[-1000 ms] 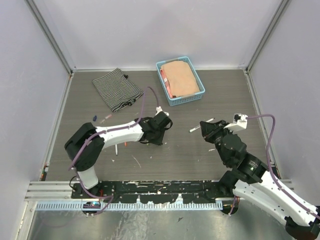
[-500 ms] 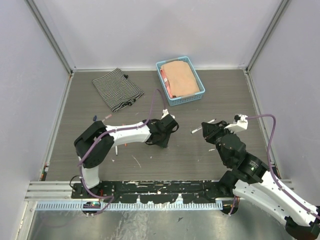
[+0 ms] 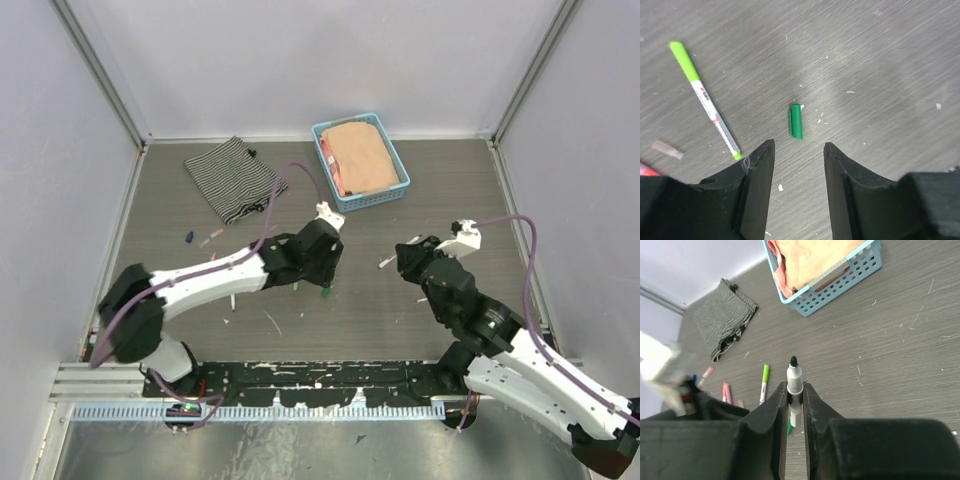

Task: Insert the pens into the pen caps
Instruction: Place the pen cap at the center of the board, then adjust the pen.

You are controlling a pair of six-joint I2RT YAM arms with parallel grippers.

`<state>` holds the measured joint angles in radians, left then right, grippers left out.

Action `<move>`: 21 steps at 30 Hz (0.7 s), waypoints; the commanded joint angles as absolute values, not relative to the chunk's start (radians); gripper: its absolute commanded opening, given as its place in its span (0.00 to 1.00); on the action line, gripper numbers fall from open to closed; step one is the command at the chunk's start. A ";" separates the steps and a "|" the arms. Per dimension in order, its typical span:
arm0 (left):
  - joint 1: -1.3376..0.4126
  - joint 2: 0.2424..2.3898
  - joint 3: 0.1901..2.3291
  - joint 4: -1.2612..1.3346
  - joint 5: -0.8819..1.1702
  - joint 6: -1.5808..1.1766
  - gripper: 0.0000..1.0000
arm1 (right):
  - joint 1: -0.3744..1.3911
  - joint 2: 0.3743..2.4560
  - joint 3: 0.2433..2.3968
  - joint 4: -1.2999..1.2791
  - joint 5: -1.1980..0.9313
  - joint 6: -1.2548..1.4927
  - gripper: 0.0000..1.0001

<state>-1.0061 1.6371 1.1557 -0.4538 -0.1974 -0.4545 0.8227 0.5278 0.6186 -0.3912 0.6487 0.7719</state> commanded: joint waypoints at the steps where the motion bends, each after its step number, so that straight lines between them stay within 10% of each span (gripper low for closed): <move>1: -1.010 1.443 1.062 -0.359 -0.206 -0.354 0.51 | 0.827 0.648 0.707 -0.362 0.608 0.710 0.00; 21: -1.012 1.105 0.880 -0.153 0.011 -0.307 0.55 | 0.822 0.915 0.690 0.006 0.137 0.754 0.00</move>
<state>-1.0080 1.1160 0.8894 -0.2188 -0.0216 -0.3107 0.8227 0.9066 0.6846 -0.1410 0.2550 0.7185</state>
